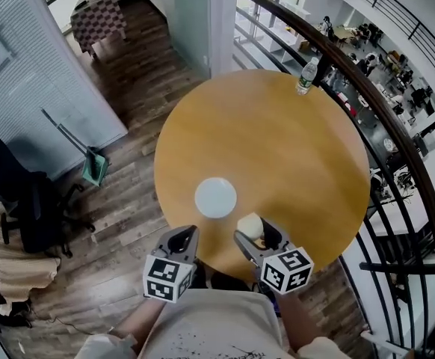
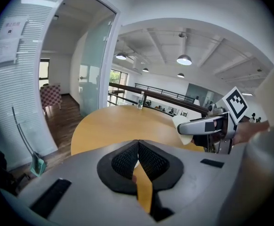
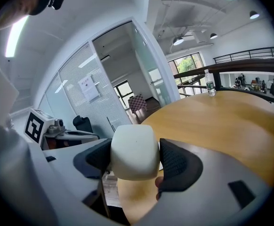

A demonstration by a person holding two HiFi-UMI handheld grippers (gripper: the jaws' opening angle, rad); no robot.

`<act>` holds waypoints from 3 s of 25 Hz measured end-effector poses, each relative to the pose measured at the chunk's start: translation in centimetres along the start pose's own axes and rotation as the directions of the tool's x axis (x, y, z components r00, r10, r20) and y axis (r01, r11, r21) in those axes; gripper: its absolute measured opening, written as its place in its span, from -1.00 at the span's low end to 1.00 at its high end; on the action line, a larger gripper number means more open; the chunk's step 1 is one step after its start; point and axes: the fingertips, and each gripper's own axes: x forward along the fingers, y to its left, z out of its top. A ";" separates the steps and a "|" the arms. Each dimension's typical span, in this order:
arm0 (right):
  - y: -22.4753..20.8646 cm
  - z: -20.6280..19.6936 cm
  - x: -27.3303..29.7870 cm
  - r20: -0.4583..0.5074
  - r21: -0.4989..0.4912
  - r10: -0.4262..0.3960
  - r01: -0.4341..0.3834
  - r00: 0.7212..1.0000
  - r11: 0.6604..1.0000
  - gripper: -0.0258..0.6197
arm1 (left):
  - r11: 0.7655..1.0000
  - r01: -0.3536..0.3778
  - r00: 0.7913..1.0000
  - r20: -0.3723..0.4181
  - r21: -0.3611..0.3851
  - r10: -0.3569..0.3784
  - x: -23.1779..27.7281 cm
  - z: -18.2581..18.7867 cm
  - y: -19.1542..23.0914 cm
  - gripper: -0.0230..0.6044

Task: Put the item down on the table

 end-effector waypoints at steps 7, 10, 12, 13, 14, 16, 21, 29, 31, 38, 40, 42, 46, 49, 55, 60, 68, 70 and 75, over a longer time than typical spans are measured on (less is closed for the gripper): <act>-0.1 -0.5 1.8 -0.024 0.003 -0.049 0.049 0.998 0.999 0.06 | 0.999 0.033 0.999 -0.010 0.019 -0.033 1.1 0.4 2.1 -0.85; -0.4 -0.7 2.9 -0.037 0.002 -0.063 0.063 0.997 0.998 0.06 | 0.999 0.042 0.999 -0.015 0.010 -0.042 1.9 0.2 2.9 -0.85; -0.6 -0.8 3.6 -0.048 -0.006 -0.071 0.071 0.996 0.997 0.06 | 0.999 0.047 0.999 -0.018 0.004 -0.047 2.3 0.2 3.5 -0.85; -0.7 -0.8 4.0 -0.055 -0.011 -0.074 0.074 0.996 0.997 0.06 | 0.999 0.050 0.999 -0.020 0.001 -0.050 2.5 0.2 3.8 -0.85; -0.7 -0.7 4.3 -0.063 -0.016 -0.077 0.077 0.995 0.997 0.06 | 0.999 0.052 0.998 -0.022 -0.004 -0.052 2.7 0.2 4.1 -0.85; -0.9 -0.6 5.0 -0.079 -0.024 -0.082 0.081 0.993 0.996 0.06 | 0.998 0.056 0.998 -0.025 -0.012 -0.057 3.1 0.4 4.6 -0.85; -1.8 0.0 6.7 -0.094 -0.033 -0.091 0.089 0.991 0.996 0.06 | 0.998 0.061 0.998 -0.025 -0.008 -0.061 4.5 0.7 5.6 -0.85; -2.6 -0.8 9.7 -0.141 -0.065 -0.092 0.083 0.986 0.994 0.06 | 0.998 0.048 0.998 -0.040 -0.030 -0.049 6.8 -0.2 6.8 -0.85; -2.7 -1.0 10.6 -0.153 -0.073 -0.095 0.084 0.984 0.994 0.06 | 0.998 0.045 0.998 -0.043 -0.035 -0.046 7.2 -0.3 7.2 -0.85; -3.4 -2.6 12.4 -0.196 -0.079 -0.100 0.086 0.976 0.993 0.06 | 0.997 0.053 0.996 -0.069 -0.048 -0.057 8.3 -1.5 7.7 -0.85; -3.8 -3.0 12.8 -0.203 -0.078 -0.103 0.089 0.974 0.993 0.06 | 0.997 0.053 0.995 -0.079 -0.053 -0.057 8.8 -2.0 7.9 -0.85; -4.1 -3.4 13.4 -0.209 -0.085 -0.109 0.093 0.972 0.992 0.06 | 0.997 0.054 0.994 -0.090 -0.056 -0.059 9.2 -2.5 8.1 -0.85; -4.7 -4.0 14.7 -0.219 -0.101 -0.119 0.098 0.968 0.990 0.06 | 0.997 0.058 0.993 -0.101 -0.054 -0.063 9.7 -2.9 8.5 -0.85; -5.2 -4.4 15.4 -0.230 -0.110 -0.127 0.103 0.965 0.989 0.06 | 0.997 0.060 0.992 -0.106 -0.050 -0.065 9.9 -2.9 8.5 -0.85; -5.9 -5.4 16.8 -0.255 -0.119 -0.139 0.111 0.957 0.987 0.06 | 0.996 0.075 0.989 -0.122 -0.043 -0.080 10.4 -3.4 8.8 -0.85; -6.5 -6.2 17.7 -0.274 -0.128 -0.150 0.119 0.950 0.985 0.06 | 0.996 0.081 0.987 -0.134 -0.044 -0.086 10.8 -3.8 9.1 -0.85; -7.3 -7.1 19.1 -0.309 -0.150 -0.168 0.126 0.936 0.981 0.06 | 0.994 0.087 0.986 -0.138 -0.059 -0.094 11.5 -3.9 9.8 -0.85; -7.4 -7.4 19.4 -0.314 -0.155 -0.171 0.127 0.934 0.980 0.06 | 0.994 0.085 0.986 -0.139 -0.063 -0.093 11.6 -4.1 9.9 -0.85; -7.5 -8.0 20.5 -0.334 -0.195 -0.179 0.118 0.926 0.974 0.06 | 0.994 0.084 0.986 -0.141 -0.073 -0.094 12.0 -4.4 10.3 -0.85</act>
